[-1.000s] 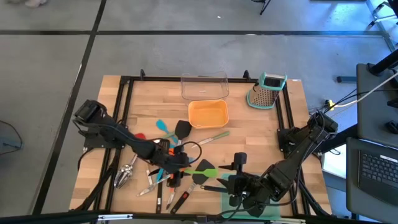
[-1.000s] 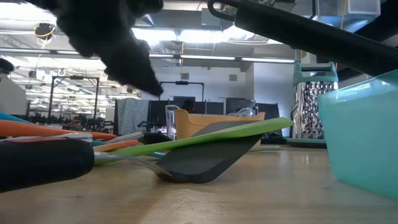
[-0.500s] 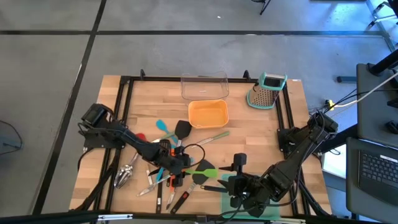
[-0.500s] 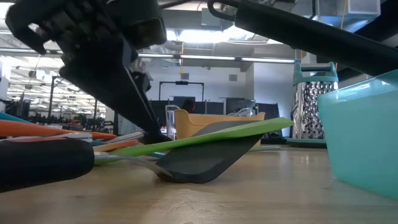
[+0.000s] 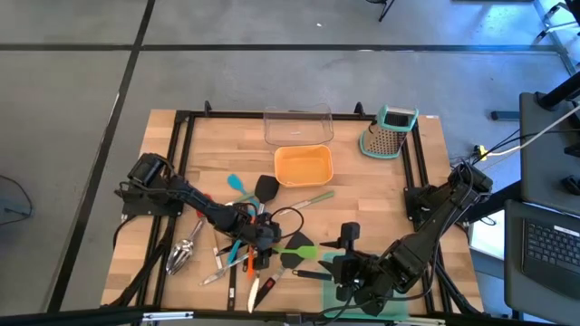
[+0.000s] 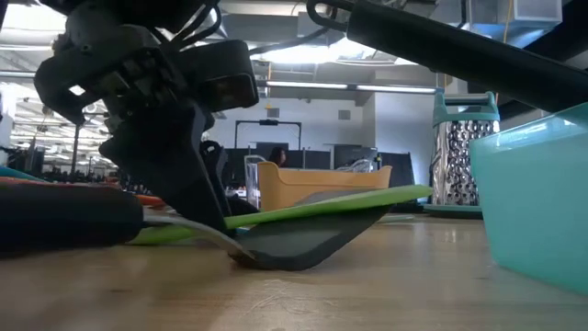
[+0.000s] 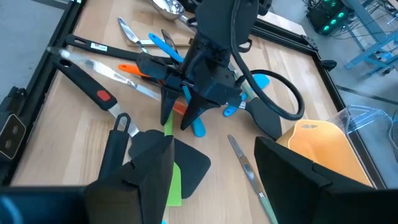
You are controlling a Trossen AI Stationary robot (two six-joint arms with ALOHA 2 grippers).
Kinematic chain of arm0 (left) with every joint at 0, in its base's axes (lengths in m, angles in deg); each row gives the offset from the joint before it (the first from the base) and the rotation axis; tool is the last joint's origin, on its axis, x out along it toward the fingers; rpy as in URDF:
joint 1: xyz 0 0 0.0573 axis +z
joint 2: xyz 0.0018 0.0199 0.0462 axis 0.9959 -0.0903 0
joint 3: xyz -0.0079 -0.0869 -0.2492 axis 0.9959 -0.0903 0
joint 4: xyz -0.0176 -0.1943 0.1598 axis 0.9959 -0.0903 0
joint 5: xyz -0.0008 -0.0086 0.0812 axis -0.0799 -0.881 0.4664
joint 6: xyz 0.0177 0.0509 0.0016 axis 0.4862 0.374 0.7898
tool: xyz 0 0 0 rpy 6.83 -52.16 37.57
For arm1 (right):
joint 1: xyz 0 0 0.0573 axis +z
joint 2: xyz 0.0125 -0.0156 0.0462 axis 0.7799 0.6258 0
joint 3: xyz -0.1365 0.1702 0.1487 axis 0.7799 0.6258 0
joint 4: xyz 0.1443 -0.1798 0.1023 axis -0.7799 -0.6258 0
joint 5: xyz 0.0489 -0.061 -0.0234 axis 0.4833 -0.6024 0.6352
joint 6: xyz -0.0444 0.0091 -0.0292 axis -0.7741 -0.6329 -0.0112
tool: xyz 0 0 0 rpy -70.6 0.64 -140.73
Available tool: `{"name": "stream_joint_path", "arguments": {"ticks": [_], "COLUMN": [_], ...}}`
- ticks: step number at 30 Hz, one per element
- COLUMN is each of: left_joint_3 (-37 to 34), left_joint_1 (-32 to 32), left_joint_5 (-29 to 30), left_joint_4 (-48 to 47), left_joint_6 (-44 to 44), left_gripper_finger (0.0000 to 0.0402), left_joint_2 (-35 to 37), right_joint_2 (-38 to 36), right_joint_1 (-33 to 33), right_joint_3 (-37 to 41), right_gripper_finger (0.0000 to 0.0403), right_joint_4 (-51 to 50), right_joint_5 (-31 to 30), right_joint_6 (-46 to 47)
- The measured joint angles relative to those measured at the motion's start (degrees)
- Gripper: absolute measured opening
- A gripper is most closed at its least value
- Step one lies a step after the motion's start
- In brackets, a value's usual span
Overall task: Pick & Place Kitchen Items
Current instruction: Put the green silicone spatula into the green bin
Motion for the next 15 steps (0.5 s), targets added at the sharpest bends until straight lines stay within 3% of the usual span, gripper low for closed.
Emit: {"name": "stream_joint_path", "arguments": {"ticks": [5,15], "left_joint_3": [0.0,0.0], "left_joint_1": [0.0,0.8], "left_joint_5": [-0.3,-3.9], "left_joint_4": [0.1,0.1], "left_joint_6": [0.0,0.5], "left_gripper_finger": [0.0143,0.0032], "left_joint_2": [0.0,0.0], "right_joint_2": [0.0,0.0], "right_joint_1": [0.0,0.0], "right_joint_3": [0.0,0.0], "right_gripper_finger": [0.0224,0.0224], "right_joint_4": [0.0,0.0], "right_joint_5": [0.0,0.0], "right_joint_6": [0.0,0.0]}}
